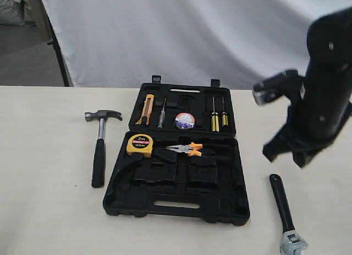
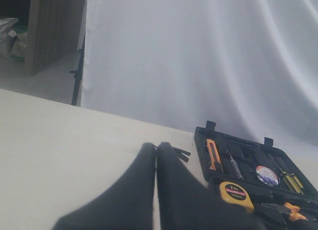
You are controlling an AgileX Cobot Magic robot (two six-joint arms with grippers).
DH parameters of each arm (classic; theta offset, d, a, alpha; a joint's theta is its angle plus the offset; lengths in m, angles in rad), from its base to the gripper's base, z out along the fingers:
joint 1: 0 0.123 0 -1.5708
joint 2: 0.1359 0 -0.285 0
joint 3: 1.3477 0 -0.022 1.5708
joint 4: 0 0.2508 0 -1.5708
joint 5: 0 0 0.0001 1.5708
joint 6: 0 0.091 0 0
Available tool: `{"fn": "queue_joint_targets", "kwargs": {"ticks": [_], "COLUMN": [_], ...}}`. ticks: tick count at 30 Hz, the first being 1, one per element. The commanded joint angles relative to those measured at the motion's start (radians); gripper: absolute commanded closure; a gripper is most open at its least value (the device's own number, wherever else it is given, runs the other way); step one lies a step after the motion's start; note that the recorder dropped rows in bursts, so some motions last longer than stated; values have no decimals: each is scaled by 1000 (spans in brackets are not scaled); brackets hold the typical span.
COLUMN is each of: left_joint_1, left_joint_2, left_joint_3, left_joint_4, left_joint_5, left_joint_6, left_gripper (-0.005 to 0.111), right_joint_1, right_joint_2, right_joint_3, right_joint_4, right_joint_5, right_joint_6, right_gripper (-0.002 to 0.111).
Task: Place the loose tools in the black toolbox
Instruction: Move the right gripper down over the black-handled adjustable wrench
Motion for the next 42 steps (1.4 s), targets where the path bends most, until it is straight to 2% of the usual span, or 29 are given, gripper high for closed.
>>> {"fn": "queue_joint_targets", "kwargs": {"ticks": [1, 5, 11, 16, 20, 23, 30, 42], "left_joint_1": [-4, -4, -4, -4, -4, -4, -4, -4], "left_joint_2": [-3, -3, -3, -3, -3, -3, -3, -3], "left_joint_3": [-3, -3, -3, -3, -3, -3, -3, -3], "left_joint_4": [2, 2, 2, 2, 2, 2, 2, 2], "left_joint_5": [-9, -9, -9, -9, -9, -9, -9, -9], "left_joint_6": [-5, -5, -5, -5, -5, -5, -5, -5], "left_gripper": [106, 106, 106, 106, 106, 106, 106, 106], "right_joint_1": [-29, -24, -24, -24, -24, -24, -27, -27], "right_joint_2": [-5, -5, -5, -3, -3, -3, 21, 225], "right_joint_3": [179, 240, 244, 244, 244, 244, 244, 244], "right_joint_4": [-2, 6, 6, 6, 22, 81, 128, 125], "right_joint_5": [-55, -102, -171, -190, -227, -252, -256, -321], "right_joint_6": [27, 54, 224, 284, 284, 279, 213, 346], "right_gripper": [108, 108, 104, 83, 57, 47, 47, 47]}}
